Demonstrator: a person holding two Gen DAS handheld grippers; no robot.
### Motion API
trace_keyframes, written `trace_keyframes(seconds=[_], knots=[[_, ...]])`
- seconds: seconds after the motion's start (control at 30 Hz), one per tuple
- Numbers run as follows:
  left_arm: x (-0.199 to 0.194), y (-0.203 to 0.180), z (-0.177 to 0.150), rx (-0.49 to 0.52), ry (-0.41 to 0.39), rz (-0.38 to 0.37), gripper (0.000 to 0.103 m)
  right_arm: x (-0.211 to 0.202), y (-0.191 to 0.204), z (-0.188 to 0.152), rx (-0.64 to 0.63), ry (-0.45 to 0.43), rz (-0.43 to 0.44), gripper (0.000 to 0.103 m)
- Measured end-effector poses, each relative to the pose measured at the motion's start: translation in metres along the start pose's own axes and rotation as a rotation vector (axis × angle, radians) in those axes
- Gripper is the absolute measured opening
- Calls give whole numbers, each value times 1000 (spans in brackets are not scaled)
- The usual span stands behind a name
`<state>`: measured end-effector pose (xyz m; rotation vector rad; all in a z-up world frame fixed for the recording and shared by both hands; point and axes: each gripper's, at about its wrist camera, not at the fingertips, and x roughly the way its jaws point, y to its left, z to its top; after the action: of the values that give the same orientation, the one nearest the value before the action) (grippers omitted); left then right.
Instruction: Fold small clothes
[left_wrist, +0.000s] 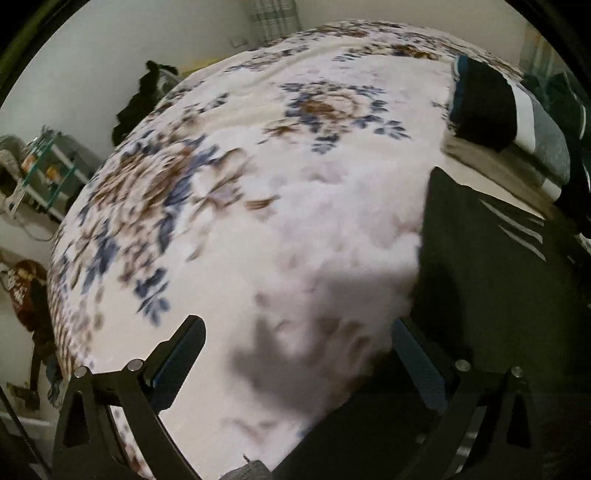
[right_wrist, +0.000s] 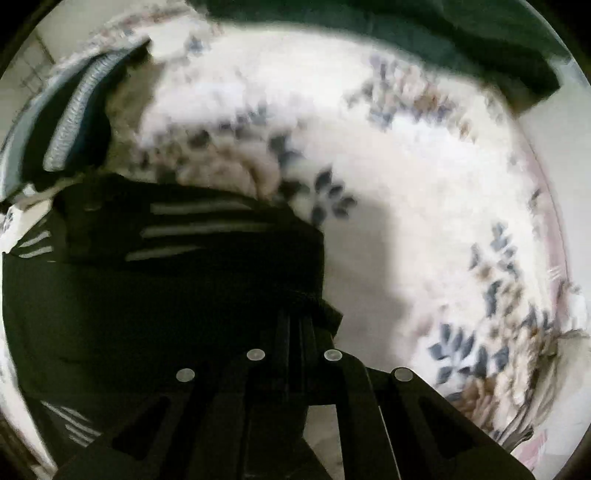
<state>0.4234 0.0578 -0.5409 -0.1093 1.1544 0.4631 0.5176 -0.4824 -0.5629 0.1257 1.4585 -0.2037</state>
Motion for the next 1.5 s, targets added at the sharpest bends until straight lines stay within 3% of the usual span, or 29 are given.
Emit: trace_keyframes(seconds=[0.07, 0.1, 0.17, 0.23, 0.4, 0.5, 0.6, 0.73, 0.8, 0.9, 0.93, 0.97, 1.0, 1.1, 1.23, 1.27, 1.33, 1.37, 1.47, 1.5], knots=[[15, -15, 4, 43, 21, -19, 103, 30, -8, 9, 39, 142, 68, 7], [20, -22, 4, 66, 27, -22, 103, 35, -13, 12, 61, 165, 94, 14], [35, -36, 3, 135, 54, -9, 103, 29, -31, 16, 135, 169, 166, 25], [38, -43, 1, 173, 57, -4, 103, 13, -55, 14, 231, 140, 242, 48], [-13, -41, -4, 210, -54, -96, 103, -39, -122, -24, 443, 156, 406, 51], [-43, -43, -18, 235, -99, -124, 103, -62, -150, -49, 481, 188, 429, 58], [-56, -47, -40, 236, -84, -133, 103, -61, -176, -48, 493, 203, 451, 61], [-52, -57, -87, 213, 4, -92, 103, -7, -179, 0, 425, 224, 483, 61], [-53, -62, -112, 194, 45, -80, 103, 34, -164, 31, 390, 252, 545, 61], [-72, -71, -151, 166, 63, -3, 103, 90, -130, 70, 327, 312, 658, 61], [-80, -75, -164, 150, 72, 27, 103, 103, -121, 77, 312, 335, 679, 58], [-88, -79, -176, 131, 82, 42, 103, 113, -112, 81, 297, 343, 695, 47], [-94, -82, -186, 116, 89, 53, 103, 113, -106, 84, 268, 304, 657, 8], [-110, -97, -216, 87, 119, 75, 103, 91, -94, 92, 159, 209, 569, 7], [-128, -127, -243, 116, 145, 54, 103, 65, -109, 107, 136, 144, 494, 6], [-132, -135, -249, 134, 148, 55, 103, 63, -115, 112, 131, 120, 456, 1], [-137, -147, -261, 150, 160, 31, 103, 62, -131, 123, 103, 50, 297, 0], [-139, -154, -268, 158, 169, 14, 103, 68, -146, 130, 124, 38, 267, 0], [-146, -177, -290, 214, 193, -17, 103, 92, -174, 141, 180, 233, 456, 0], [-148, -184, -296, 234, 200, -28, 103, 88, -176, 142, 154, 254, 484, 1]])
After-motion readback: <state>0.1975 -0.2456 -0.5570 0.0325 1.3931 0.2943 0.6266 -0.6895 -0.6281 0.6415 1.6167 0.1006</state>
